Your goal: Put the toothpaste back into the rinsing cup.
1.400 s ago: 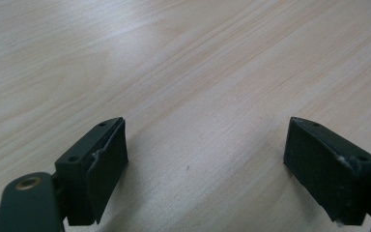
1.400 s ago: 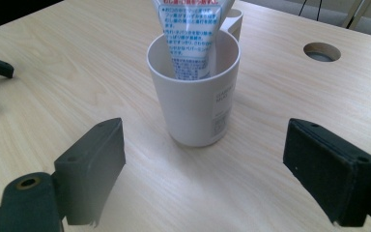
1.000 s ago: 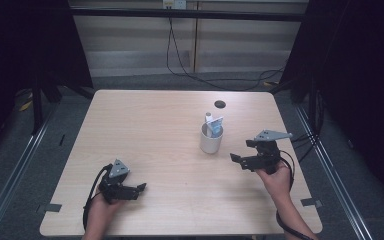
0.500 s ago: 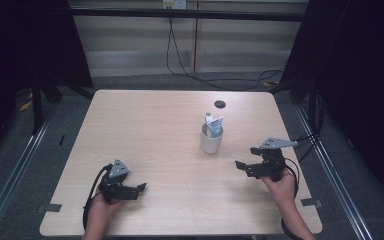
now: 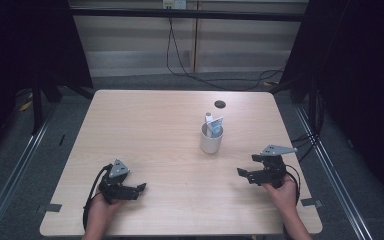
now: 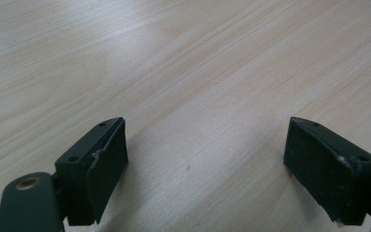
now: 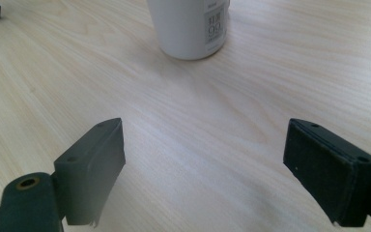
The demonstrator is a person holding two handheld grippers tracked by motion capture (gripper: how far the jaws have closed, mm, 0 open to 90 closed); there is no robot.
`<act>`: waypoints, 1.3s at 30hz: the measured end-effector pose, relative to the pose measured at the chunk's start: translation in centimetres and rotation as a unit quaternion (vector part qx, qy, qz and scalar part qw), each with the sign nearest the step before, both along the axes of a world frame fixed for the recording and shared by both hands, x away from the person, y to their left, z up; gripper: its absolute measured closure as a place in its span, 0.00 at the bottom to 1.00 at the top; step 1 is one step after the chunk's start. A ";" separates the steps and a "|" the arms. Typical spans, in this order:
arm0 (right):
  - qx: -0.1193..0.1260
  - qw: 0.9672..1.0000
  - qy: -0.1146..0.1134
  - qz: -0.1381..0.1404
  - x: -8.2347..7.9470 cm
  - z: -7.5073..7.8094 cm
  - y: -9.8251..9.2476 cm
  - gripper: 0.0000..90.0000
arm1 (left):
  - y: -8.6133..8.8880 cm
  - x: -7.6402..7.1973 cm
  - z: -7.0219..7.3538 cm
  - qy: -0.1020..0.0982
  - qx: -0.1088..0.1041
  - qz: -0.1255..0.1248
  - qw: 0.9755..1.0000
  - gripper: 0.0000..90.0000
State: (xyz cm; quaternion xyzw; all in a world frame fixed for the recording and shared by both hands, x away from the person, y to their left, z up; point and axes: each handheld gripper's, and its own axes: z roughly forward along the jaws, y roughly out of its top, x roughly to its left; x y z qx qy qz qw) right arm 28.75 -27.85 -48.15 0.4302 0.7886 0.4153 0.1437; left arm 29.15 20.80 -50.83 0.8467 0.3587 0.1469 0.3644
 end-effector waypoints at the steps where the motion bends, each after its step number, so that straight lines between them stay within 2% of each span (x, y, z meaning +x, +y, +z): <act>1: -0.001 1.000 0.001 0.000 -0.1 -0.1 0.0 0.16 | 0.0 0.0 0.0 0.000 0.000 0.000 1.000 0.17; 11: -0.007 1.000 0.010 0.001 -0.6 -1.1 -0.5 0.16 | 0.0 0.0 0.0 0.000 0.000 0.000 1.000 0.17; 23: -0.025 1.000 0.018 0.004 -1.1 -2.1 -0.6 0.16 | 0.0 0.0 0.0 0.000 0.000 0.000 1.000 0.17; 25: -0.035 0.999 0.018 0.004 -1.1 -2.2 -0.6 0.16 | 0.0 0.0 0.0 0.000 0.000 0.000 1.000 0.17; 39: -0.047 0.999 0.020 0.009 -1.3 -2.6 -0.6 0.16 | 0.0 0.0 0.0 0.000 0.000 0.000 1.000 0.17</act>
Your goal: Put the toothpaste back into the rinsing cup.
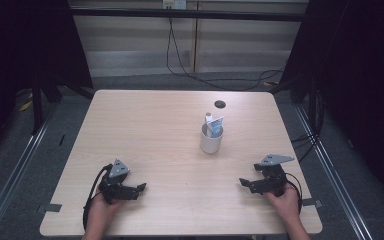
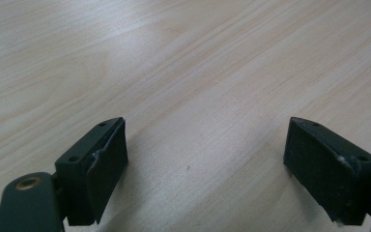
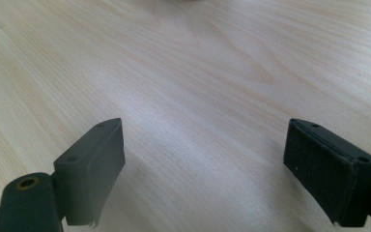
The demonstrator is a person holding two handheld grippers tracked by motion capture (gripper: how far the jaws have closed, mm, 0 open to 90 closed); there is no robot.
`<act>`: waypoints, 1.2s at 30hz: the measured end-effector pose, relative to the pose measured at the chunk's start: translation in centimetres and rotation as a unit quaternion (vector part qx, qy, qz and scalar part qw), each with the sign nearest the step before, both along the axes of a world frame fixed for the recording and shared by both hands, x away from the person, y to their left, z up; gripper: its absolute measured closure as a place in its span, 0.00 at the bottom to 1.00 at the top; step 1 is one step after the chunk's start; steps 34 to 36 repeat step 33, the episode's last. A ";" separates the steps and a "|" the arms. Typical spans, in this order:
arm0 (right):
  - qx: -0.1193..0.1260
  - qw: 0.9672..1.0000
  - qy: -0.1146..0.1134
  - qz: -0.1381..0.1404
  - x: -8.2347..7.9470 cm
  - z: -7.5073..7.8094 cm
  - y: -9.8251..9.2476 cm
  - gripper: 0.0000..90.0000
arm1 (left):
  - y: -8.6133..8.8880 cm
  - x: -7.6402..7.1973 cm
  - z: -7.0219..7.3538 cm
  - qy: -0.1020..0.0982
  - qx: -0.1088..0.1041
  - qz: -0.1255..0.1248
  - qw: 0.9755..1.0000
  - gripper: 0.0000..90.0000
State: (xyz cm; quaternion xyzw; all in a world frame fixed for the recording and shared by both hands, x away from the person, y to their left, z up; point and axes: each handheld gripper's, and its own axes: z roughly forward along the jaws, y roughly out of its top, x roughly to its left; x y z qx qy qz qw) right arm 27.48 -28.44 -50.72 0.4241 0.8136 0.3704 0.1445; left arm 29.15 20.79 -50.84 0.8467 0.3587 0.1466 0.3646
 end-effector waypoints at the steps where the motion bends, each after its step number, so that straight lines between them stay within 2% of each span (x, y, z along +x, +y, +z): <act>1: -0.001 1.000 0.001 0.001 0.0 0.0 0.0 0.16 | 0.0 0.0 0.0 0.000 0.001 0.000 1.000 0.17; 17: -0.013 1.000 -0.010 0.011 -0.3 -0.4 0.1 0.15 | 0.0 0.0 0.0 0.000 0.001 0.000 1.000 0.17; 20: -0.027 0.999 -0.015 0.017 -0.4 -0.4 0.2 0.14 | 0.0 0.0 0.0 0.000 0.001 0.000 1.000 0.17; 36: -0.026 0.999 -0.014 0.017 -0.4 -0.4 0.2 0.14 | 0.0 0.0 0.0 0.000 0.000 0.000 1.000 0.17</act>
